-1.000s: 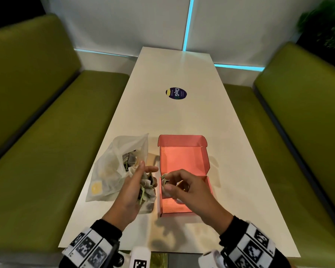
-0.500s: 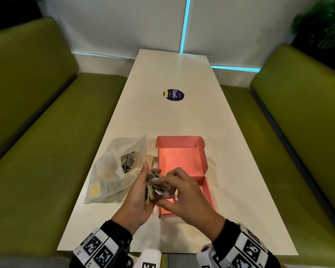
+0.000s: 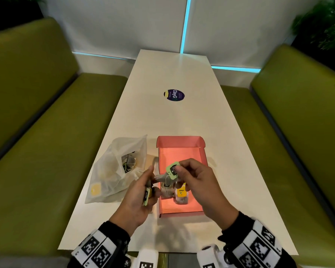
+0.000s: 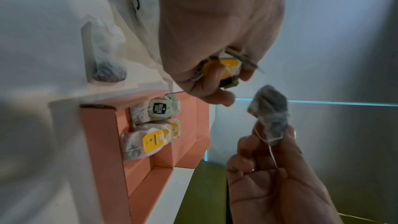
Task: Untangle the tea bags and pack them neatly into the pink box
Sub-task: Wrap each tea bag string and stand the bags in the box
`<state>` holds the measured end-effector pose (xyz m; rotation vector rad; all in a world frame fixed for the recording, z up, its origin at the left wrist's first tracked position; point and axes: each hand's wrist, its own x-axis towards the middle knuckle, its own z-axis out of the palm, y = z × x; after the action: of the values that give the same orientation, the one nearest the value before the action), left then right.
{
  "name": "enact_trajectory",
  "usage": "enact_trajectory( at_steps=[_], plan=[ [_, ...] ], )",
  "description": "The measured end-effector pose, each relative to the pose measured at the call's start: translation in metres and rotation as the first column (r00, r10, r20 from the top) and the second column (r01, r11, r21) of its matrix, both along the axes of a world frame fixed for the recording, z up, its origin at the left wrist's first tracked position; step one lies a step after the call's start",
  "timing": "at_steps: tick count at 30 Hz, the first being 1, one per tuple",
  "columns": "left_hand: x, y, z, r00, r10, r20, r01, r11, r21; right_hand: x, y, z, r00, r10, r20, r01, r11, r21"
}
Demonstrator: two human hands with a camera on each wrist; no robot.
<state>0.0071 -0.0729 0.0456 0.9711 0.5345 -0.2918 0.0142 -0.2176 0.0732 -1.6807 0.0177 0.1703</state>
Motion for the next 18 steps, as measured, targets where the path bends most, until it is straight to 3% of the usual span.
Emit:
enact_trajectory(
  at_steps=[6, 12, 18],
  plan=[
    [-0.008, -0.003, 0.010, 0.982, -0.145, 0.121, 0.140, 0.989, 0.048, 0.004, -0.005, 0.004, 0.999, -0.001, 0.043, 0.005, 0.995, -0.098],
    [-0.011, -0.009, 0.016, 0.956, -0.171, 0.239, 0.123, 0.972, 0.201, 0.008, -0.007, -0.001, 0.986, -0.044, 0.161, 0.094, 0.942, -0.321],
    [-0.009, -0.009, 0.012, 0.967, -0.112, 0.228, 0.068, 0.979, 0.190, 0.016, -0.017, 0.007, 0.996, 0.037, -0.079, -0.054, 0.973, -0.226]
  ],
)
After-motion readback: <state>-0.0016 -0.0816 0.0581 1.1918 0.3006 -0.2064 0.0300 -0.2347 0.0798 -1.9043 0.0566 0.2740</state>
